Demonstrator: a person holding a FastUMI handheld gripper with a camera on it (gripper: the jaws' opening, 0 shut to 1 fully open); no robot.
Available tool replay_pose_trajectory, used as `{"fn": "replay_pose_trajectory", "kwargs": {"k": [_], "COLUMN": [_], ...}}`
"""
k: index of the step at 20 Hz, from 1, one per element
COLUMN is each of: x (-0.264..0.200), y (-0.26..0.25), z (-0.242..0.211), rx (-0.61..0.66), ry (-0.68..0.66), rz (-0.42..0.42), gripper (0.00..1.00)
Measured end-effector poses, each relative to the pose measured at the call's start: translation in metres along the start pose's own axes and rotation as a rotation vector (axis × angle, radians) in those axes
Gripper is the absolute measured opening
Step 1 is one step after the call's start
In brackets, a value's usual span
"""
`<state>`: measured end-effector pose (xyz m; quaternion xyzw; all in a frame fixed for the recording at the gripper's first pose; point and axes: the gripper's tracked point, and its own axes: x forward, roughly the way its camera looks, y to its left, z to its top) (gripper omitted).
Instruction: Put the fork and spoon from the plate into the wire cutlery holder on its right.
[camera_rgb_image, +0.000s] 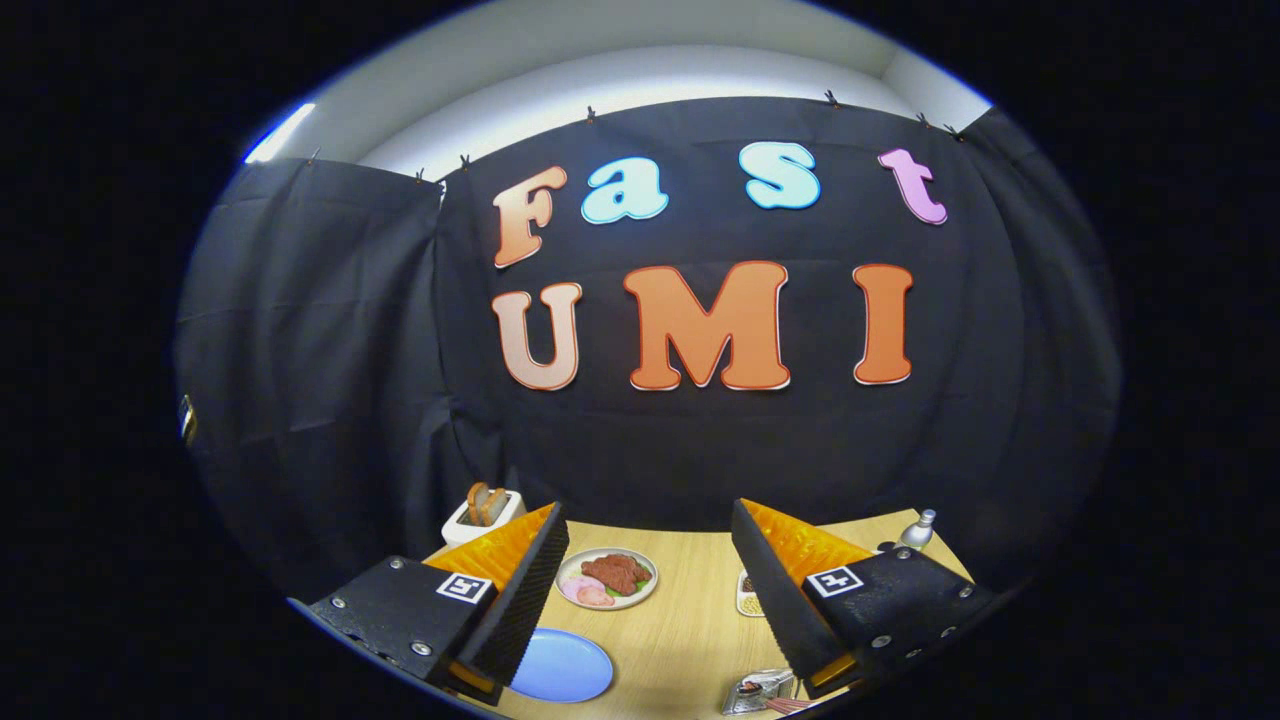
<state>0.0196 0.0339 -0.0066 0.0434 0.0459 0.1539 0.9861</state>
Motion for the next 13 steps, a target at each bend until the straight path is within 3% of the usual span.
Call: {"fn": "replay_pose_trajectory", "kwargs": {"k": [6, 13], "x": [-0.006, -0.003], "y": [0.021, 0.035], "z": [0.027, 0.014], "rx": [-0.038, -0.036], "ry": [-0.093, -0.051], "rz": [-0.026, -0.018], "gripper": [0.98, 0.98]}}
